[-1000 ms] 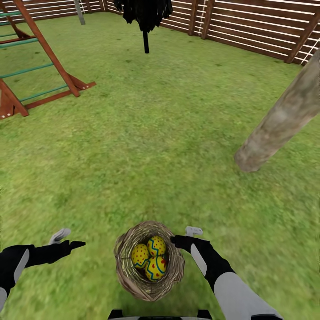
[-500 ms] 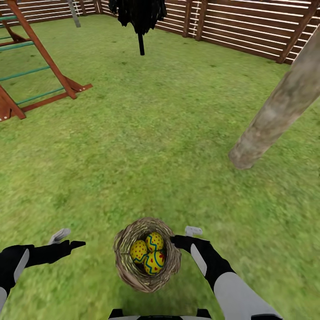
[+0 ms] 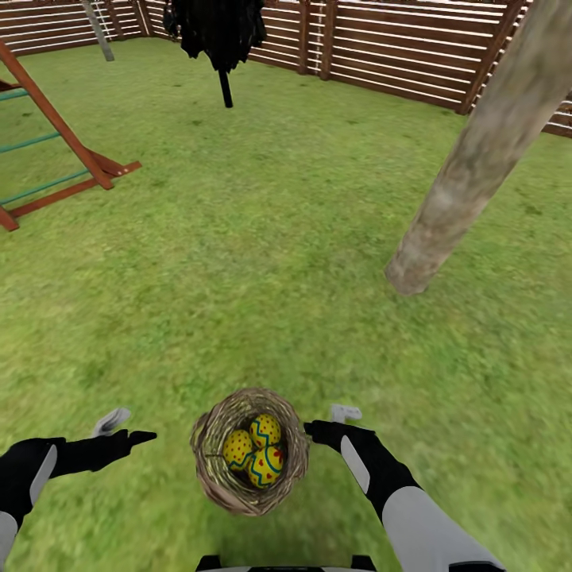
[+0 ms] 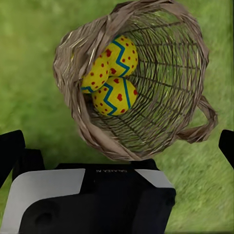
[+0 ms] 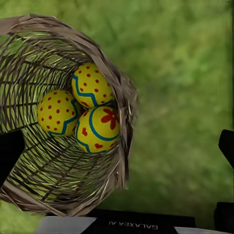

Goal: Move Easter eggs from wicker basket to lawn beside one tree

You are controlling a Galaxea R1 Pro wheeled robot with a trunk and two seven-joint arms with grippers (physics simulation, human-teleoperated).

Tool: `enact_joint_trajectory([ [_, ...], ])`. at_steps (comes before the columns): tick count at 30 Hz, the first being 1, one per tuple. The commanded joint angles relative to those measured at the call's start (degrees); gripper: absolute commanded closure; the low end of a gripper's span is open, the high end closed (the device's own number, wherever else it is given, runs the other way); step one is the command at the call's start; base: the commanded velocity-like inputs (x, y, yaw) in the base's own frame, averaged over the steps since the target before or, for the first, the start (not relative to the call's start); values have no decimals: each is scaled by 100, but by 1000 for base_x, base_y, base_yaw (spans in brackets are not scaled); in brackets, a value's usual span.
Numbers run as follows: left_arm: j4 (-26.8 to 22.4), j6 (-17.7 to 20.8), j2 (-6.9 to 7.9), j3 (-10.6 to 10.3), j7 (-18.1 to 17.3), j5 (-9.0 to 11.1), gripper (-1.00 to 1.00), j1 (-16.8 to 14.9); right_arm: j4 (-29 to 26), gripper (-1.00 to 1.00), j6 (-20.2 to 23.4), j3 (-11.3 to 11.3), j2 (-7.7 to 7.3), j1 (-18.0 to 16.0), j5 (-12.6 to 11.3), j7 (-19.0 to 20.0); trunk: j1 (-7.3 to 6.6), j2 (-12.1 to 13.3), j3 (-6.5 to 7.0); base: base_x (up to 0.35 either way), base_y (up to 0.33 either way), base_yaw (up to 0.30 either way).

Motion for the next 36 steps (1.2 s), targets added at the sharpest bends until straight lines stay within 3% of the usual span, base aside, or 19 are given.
enact_joint_trajectory([
  [1, -3, 44, -2, 18, -20, -3, -100, -2, -8, -100, 28, -6, 1, -1, -36, 3, -21, 38, 21, -1, 0, -183],
  [26, -3, 44, -8, 18, -20, -9, -100, -2, -8, -100, 28, -7, 1, -1, -36, 3, -570, 1040, 640, -38, 0, -183],
  [36, -3, 41, -17, 18, 27, -14, -100, -2, -8, -100, 28, -7, 1, -1, -36, 3, -790, 1441, 835, -65, 0, -40],
])
